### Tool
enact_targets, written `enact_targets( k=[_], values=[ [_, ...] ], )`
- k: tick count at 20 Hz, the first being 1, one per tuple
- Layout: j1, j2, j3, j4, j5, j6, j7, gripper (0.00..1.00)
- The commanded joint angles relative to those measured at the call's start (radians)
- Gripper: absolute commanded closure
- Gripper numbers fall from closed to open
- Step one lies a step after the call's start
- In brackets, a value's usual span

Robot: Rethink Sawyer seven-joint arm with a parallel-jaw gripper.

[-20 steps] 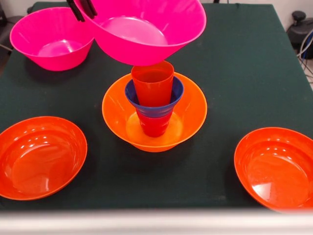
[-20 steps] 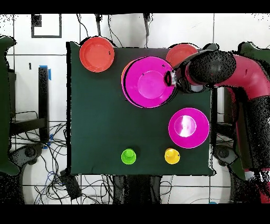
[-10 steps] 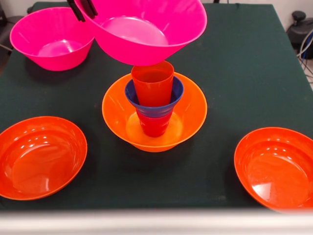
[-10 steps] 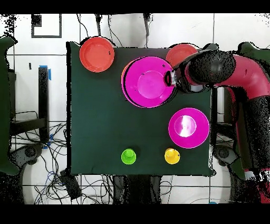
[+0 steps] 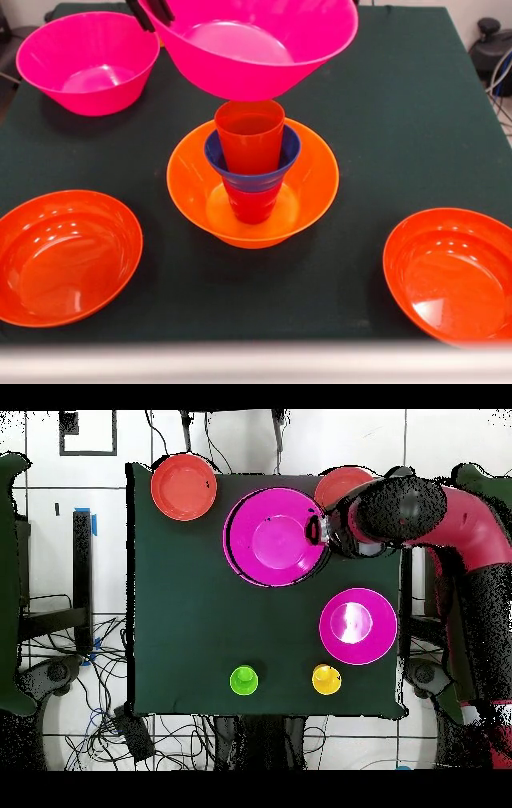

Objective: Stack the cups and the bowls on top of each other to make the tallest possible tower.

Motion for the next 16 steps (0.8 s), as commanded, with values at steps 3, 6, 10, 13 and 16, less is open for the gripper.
enact_targets(
  k=[3,6,10,13,16],
  values=[
    [0.057,0.131,0.030,-0.094,0.036,0.118,-0.247,1.00],
    [0.071,0.162,0.041,-0.147,0.053,0.159,-0.270,1.00],
    [0.087,0.219,0.045,-0.225,0.050,0.209,-0.316,1.00],
    [0.100,0.259,0.048,-0.293,0.037,0.252,-0.353,1.00],
    [0.107,0.279,0.049,-0.340,0.019,0.290,-0.372,1.00]
  ],
)
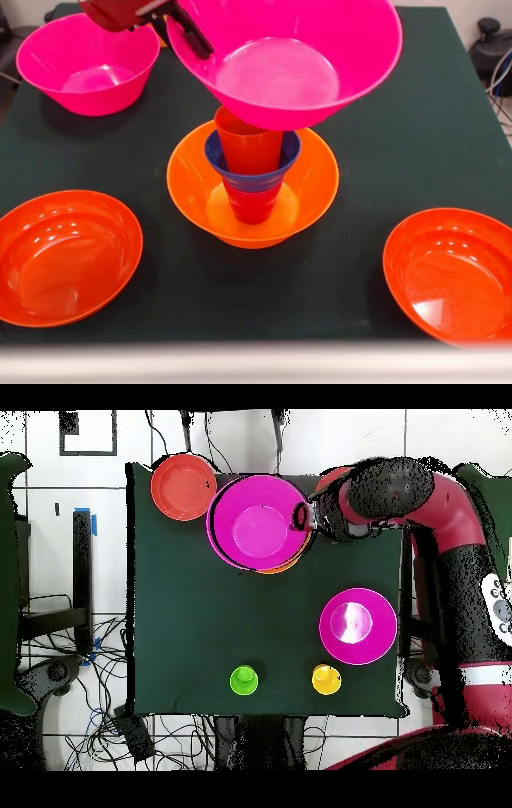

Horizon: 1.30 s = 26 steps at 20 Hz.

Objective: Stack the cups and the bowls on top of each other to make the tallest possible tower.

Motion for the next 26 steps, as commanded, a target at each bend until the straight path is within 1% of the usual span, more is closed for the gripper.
enact_targets(
  k=[1,5,8,11,16,22,26],
  values=[
    [0.056,0.117,0.023,-0.178,-0.026,0.170,-0.377,1.00],
    [0.054,0.133,0.030,-0.197,-0.040,0.190,-0.392,1.00],
    [0.041,0.133,0.035,-0.184,-0.052,0.180,-0.407,1.00],
    [0.041,0.137,0.036,-0.199,-0.072,0.173,-0.432,1.00],
    [0.034,0.142,0.051,-0.217,-0.119,0.086,-0.523,1.00],
    [0.036,0.131,0.060,-0.231,-0.139,0.037,-0.562,1.00],
    [0.041,0.118,0.052,-0.233,-0.140,0.030,-0.563,1.00]
  ],
)
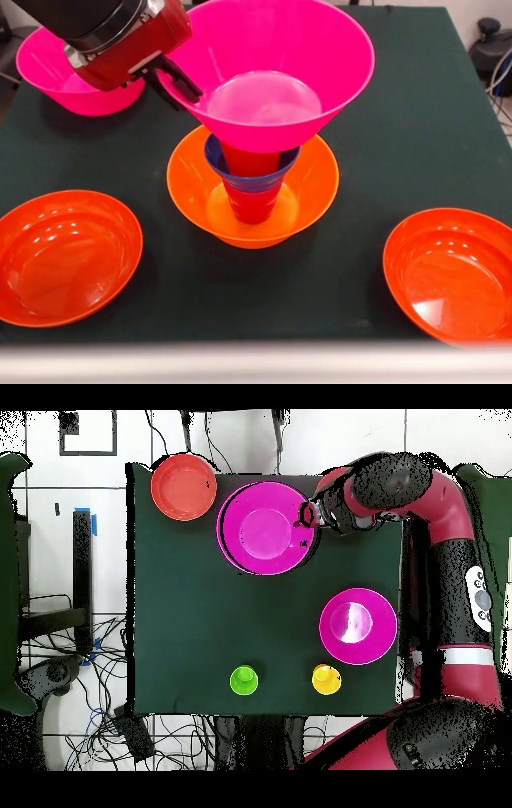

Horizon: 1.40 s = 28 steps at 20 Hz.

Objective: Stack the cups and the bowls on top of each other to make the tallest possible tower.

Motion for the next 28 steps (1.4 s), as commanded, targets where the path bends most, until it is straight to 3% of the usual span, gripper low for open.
enact_targets(
  k=[1,8,17,23,28],
  values=[
    [0.026,-0.018,0.019,-0.065,-0.070,-0.064,-0.359,1.00],
    [0.046,-0.021,-0.008,-0.091,-0.061,0.003,-0.328,1.00],
    [0.044,-0.029,-0.006,-0.085,-0.063,-0.019,-0.337,1.00],
    [0.035,-0.051,-0.031,-0.043,-0.061,0.011,-0.297,1.00],
    [0.006,-0.074,-0.040,0.038,-0.060,-0.032,-0.288,1.00]
  ],
)
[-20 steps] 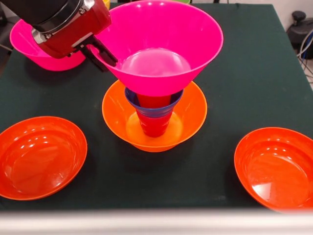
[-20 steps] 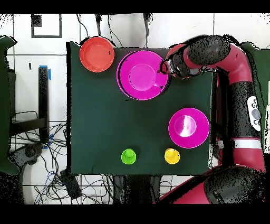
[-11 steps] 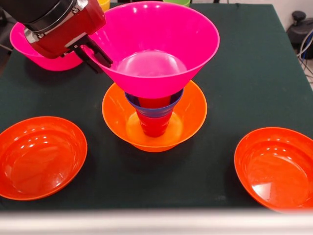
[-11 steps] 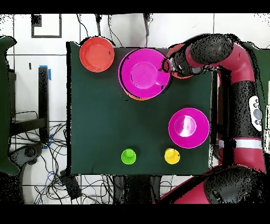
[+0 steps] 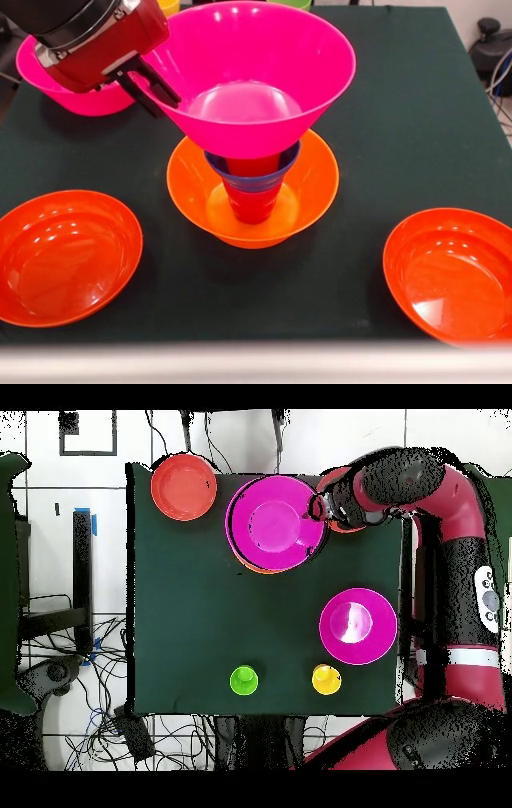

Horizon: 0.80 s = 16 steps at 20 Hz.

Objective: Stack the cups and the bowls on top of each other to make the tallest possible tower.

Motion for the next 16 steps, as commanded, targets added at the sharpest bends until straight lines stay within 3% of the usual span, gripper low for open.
enact_targets(
  k=[1,16],
  values=[
    [0.001,-0.070,-0.038,0.090,-0.053,-0.023,-0.235,1.00],
    [-0.052,-0.107,-0.041,0.216,-0.056,-0.078,-0.204,1.00]
  ],
)
